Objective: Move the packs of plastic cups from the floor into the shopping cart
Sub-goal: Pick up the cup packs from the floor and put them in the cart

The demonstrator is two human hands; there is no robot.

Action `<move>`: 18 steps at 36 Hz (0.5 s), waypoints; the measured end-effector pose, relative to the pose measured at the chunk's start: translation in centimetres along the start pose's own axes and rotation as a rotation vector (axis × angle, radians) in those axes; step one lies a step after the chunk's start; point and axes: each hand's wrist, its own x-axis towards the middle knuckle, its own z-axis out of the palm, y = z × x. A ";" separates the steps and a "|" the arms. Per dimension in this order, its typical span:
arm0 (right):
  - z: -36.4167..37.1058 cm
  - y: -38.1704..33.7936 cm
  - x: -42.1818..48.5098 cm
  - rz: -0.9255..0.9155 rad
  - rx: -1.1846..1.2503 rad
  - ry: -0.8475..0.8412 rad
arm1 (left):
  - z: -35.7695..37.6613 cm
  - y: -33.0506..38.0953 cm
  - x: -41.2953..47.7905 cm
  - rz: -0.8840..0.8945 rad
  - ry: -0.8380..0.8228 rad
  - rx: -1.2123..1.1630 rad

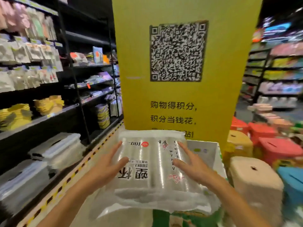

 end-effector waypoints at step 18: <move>-14.7 7.6 -31.3 0.578 -0.022 0.599 | 22.0 19.9 -0.3 0.479 -0.787 -0.172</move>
